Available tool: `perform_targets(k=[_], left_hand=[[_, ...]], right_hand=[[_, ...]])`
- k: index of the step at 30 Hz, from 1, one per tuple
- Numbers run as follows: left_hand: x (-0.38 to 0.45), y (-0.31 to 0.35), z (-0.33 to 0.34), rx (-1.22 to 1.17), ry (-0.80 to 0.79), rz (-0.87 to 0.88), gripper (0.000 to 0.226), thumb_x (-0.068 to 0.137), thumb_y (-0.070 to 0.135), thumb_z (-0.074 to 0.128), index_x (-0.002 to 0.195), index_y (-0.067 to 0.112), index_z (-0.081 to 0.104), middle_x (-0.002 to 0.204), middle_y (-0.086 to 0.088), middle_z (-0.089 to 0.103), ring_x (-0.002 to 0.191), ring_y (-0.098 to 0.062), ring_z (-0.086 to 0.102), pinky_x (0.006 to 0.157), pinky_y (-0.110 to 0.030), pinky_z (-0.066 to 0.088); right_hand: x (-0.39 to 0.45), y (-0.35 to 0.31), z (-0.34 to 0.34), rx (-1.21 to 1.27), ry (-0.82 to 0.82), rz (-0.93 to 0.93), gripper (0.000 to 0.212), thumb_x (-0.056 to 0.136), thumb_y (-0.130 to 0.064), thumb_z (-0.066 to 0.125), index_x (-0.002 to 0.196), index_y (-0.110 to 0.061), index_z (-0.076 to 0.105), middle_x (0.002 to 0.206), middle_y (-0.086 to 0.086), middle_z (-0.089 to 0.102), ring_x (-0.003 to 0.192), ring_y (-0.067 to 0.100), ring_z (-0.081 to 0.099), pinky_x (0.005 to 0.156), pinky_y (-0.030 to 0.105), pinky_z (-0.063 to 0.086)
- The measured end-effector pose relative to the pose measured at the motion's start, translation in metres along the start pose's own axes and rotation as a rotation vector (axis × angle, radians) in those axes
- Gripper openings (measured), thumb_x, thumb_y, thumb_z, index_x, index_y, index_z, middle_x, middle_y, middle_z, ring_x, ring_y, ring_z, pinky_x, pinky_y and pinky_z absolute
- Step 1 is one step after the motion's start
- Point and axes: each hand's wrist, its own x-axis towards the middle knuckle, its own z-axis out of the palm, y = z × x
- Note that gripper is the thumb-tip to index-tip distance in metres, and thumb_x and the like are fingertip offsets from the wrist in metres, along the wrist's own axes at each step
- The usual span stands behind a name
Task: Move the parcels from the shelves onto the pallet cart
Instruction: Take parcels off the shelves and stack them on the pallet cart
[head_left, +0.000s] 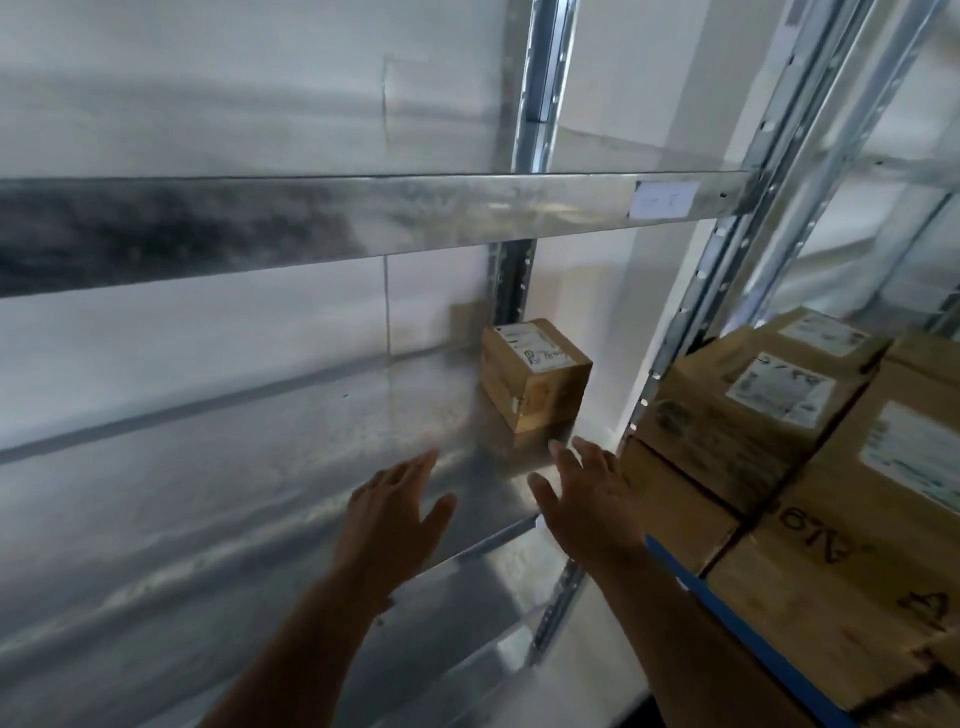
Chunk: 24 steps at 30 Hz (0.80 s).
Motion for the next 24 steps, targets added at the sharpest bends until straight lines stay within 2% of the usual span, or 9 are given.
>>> perform_targets(k=[4, 7, 9, 12, 16, 18, 21, 23, 24], left_hand=[[0.049, 0.009, 0.018, 0.029, -0.036, -0.029, 0.059, 0.092, 0.048, 0.046, 0.144, 0.025, 0.031, 0.144, 0.002, 0.043, 0.129, -0.017, 0.044, 0.102, -0.031, 0.035], [0.092, 0.019, 0.034, 0.041, -0.084, -0.058, 0.06, 0.093, 0.052, 0.042, 0.145, 0.026, 0.028, 0.146, 0.003, 0.041, 0.13, -0.017, 0.042, 0.103, -0.033, 0.035], [0.121, 0.027, 0.044, 0.023, -0.091, -0.081, 0.058, 0.093, 0.052, 0.041, 0.144, 0.026, 0.031, 0.145, 0.003, 0.042, 0.13, -0.018, 0.043, 0.102, -0.034, 0.036], [0.16, 0.04, 0.056, -0.089, -0.109, -0.151, 0.051, 0.093, 0.049, 0.043, 0.138, 0.026, 0.039, 0.138, -0.001, 0.051, 0.121, -0.021, 0.051, 0.091, -0.031, 0.04], [0.197, 0.052, 0.07, -0.209, -0.184, -0.226, 0.043, 0.095, 0.042, 0.041, 0.133, 0.021, 0.045, 0.128, -0.005, 0.058, 0.11, -0.021, 0.057, 0.081, -0.029, 0.042], [0.208, 0.054, 0.075, -0.256, -0.21, -0.24, 0.043, 0.096, 0.041, 0.039, 0.133, 0.02, 0.045, 0.127, -0.004, 0.059, 0.109, -0.021, 0.057, 0.082, -0.029, 0.042], [0.219, 0.055, 0.076, -0.364, -0.261, -0.269, 0.043, 0.097, 0.036, 0.038, 0.135, 0.018, 0.044, 0.13, -0.005, 0.058, 0.115, -0.023, 0.054, 0.091, -0.03, 0.043], [0.224, 0.053, 0.074, -0.422, -0.27, -0.318, 0.041, 0.097, 0.034, 0.038, 0.133, 0.017, 0.048, 0.129, -0.006, 0.058, 0.116, -0.024, 0.054, 0.096, -0.034, 0.043], [0.225, 0.05, 0.072, -0.439, -0.26, -0.342, 0.039, 0.097, 0.033, 0.038, 0.131, 0.016, 0.05, 0.128, -0.006, 0.059, 0.114, -0.024, 0.054, 0.094, -0.033, 0.043]], right_hand=[[0.051, 0.016, 0.005, -0.009, 0.006, 0.059, 0.056, 0.098, -0.048, 0.031, 0.143, -0.016, 0.033, 0.145, 0.01, 0.04, 0.128, 0.024, 0.042, 0.103, 0.035, 0.036], [0.095, 0.023, 0.007, 0.186, -0.036, 0.146, 0.059, 0.097, -0.039, 0.041, 0.145, -0.009, 0.026, 0.147, 0.014, 0.034, 0.131, 0.031, 0.036, 0.105, 0.041, 0.033], [0.122, 0.024, 0.008, 0.275, 0.029, 0.2, 0.06, 0.095, -0.035, 0.044, 0.144, -0.006, 0.025, 0.145, 0.016, 0.035, 0.13, 0.032, 0.036, 0.105, 0.041, 0.033], [0.155, 0.026, 0.012, 0.386, 0.109, 0.353, 0.066, 0.094, -0.041, 0.044, 0.146, -0.007, 0.021, 0.147, 0.017, 0.033, 0.133, 0.032, 0.033, 0.108, 0.042, 0.032], [0.188, 0.037, 0.018, 0.492, 0.026, 0.509, 0.069, 0.097, -0.045, 0.036, 0.149, -0.009, 0.011, 0.153, 0.018, 0.02, 0.139, 0.033, 0.022, 0.112, 0.046, 0.025], [0.197, 0.042, 0.022, 0.505, -0.012, 0.525, 0.065, 0.098, -0.043, 0.035, 0.148, -0.007, 0.016, 0.15, 0.019, 0.027, 0.136, 0.034, 0.028, 0.111, 0.047, 0.03], [0.203, 0.045, 0.028, 0.558, -0.065, 0.497, 0.047, 0.099, -0.038, 0.036, 0.132, -0.006, 0.035, 0.128, 0.017, 0.047, 0.117, 0.032, 0.047, 0.098, 0.045, 0.045], [0.201, 0.044, 0.028, 0.507, -0.081, 0.431, 0.037, 0.1, -0.035, 0.035, 0.123, -0.008, 0.042, 0.12, 0.015, 0.049, 0.11, 0.029, 0.049, 0.093, 0.04, 0.048], [0.199, 0.043, 0.028, 0.46, -0.094, 0.389, 0.035, 0.1, -0.034, 0.035, 0.122, -0.009, 0.045, 0.119, 0.015, 0.048, 0.11, 0.028, 0.049, 0.091, 0.038, 0.047]])
